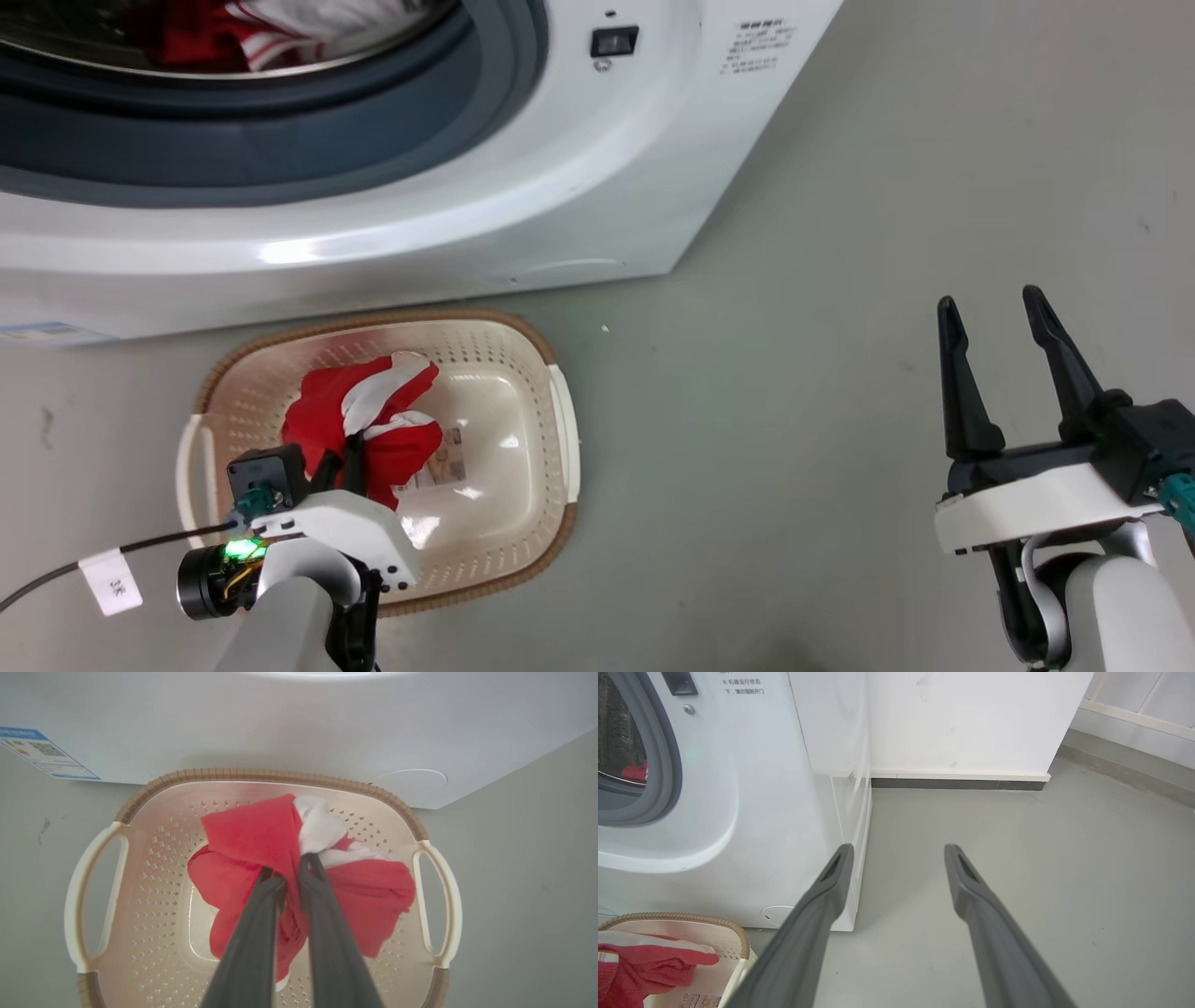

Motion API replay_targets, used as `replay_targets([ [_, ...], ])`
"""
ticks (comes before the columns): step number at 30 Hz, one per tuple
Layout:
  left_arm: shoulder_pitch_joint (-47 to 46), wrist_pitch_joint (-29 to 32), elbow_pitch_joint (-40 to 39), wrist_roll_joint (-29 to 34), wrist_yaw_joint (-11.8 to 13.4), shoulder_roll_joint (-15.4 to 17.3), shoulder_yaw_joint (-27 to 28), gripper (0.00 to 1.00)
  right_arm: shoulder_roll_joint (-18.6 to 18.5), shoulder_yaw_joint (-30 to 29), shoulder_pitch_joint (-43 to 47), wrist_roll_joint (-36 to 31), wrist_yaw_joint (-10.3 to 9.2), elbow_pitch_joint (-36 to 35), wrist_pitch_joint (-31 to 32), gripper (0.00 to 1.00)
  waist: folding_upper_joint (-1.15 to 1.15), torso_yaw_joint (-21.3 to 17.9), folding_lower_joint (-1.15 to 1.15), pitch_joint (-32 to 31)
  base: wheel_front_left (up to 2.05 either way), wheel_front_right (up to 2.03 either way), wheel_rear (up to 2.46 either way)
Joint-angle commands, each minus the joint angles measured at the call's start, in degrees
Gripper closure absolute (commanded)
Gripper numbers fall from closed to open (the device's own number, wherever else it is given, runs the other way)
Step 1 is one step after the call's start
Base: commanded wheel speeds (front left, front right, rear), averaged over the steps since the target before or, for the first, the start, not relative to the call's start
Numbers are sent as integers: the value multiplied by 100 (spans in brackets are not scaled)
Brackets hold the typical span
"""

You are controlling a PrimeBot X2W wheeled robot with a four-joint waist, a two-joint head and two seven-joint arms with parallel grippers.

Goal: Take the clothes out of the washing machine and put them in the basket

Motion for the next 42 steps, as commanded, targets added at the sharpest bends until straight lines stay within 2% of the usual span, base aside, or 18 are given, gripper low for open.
replay_targets([
  [1,-276,-29,374,-65,-68,0,23,100,4,33,-152,48,-4,39,-66,0,0,-224,-1,387,0,0,0],
  [11,-1098,-29,2126,-268,-269,-40,122,100,3,146,-453,153,-4,246,-262,0,0,-451,-1,863,0,0,0],
  [20,-1380,9,3087,-416,-464,-123,134,99,3,193,-572,240,-4,481,-396,0,0,-536,-1,881,0,0,0],
  [21,-1367,24,3143,-457,-484,-148,152,72,2,194,-576,246,-4,506,-404,0,0,-535,-1,843,0,0,0],
  [22,-1345,26,3179,-461,-513,-161,152,54,2,190,-571,244,-4,532,-414,0,0,-527,-1,791,0,0,0],
  [23,-1323,22,3206,-469,-532,-155,147,22,2,190,-566,248,-4,547,-417,0,0,-521,-1,745,0,0,0],
  [24,-1298,12,3229,-491,-556,-157,156,0,2,187,-559,245,-4,572,-426,0,0,-509,-1,683,0,0,0],
  [35,-1028,-63,3211,-461,-665,-242,78,0,2,89,-278,82,-4,644,-363,0,0,-257,-1,-227,0,0,0],
  [42,-630,-62,1955,-147,-457,-217,232,0,2,-12,12,-33,-4,513,-203,0,0,-38,-1,-755,0,0,0],
])
